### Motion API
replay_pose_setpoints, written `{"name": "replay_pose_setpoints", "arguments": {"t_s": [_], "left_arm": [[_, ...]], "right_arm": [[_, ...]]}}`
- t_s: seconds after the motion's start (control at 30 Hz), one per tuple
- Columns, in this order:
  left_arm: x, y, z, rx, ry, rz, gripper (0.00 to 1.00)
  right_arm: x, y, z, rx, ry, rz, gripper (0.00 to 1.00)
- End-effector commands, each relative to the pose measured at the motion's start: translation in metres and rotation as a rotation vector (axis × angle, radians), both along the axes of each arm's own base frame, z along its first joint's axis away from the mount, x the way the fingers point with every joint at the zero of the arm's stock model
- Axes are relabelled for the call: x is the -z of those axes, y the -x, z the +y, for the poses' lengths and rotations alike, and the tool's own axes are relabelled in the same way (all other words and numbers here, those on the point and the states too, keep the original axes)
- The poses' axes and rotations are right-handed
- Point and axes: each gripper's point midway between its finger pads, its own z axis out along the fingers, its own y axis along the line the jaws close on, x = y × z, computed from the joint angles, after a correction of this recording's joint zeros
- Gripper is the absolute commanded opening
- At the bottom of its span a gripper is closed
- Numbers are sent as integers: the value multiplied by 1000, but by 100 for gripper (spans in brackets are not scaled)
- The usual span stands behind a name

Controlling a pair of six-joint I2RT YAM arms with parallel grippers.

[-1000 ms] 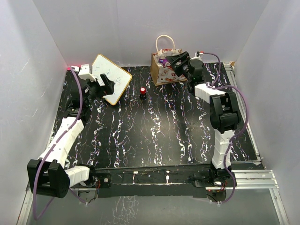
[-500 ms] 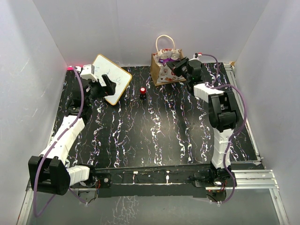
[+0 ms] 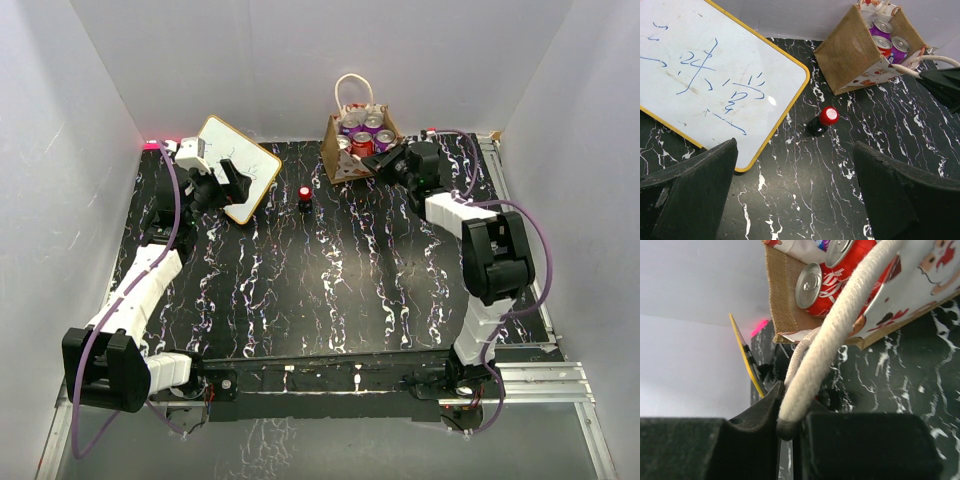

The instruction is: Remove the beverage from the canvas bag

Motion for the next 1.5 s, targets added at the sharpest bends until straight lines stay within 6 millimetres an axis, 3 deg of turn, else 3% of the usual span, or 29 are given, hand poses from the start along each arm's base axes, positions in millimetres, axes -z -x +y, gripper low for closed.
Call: {"name": "replay_pose_setpoints", "arguments": {"t_s": [0.0,0.07,0.23,0.73,0.9,1.03,1.23,1.47], "left_arm": [[-10,0,-6,28,11,-38,97],[-10,0,-7,35,14,-38,97],[-11,1,-9,46,21,-41,97],[-6,-1,-14,67,36,-19,97],[-7,0,-15,72,48,-16,97],[-4,-1,-15,67,49,-6,97],[1,-2,-14,58,37,11,97],[4,-2,-18,72,36,25,97]], "right_arm": [[-27,25,-12,-5,104,-67,8],[-37,38,-17,-3,144,-88,8],[-33,68,-25,-37,241,-61,7],[-42,176,-5,-354,334,-87,8],[-42,207,20,-483,352,-96,8],[-40,233,52,-603,332,-97,8],[-39,284,107,-813,322,-107,8],[-39,342,151,-962,299,-100,8]]}}
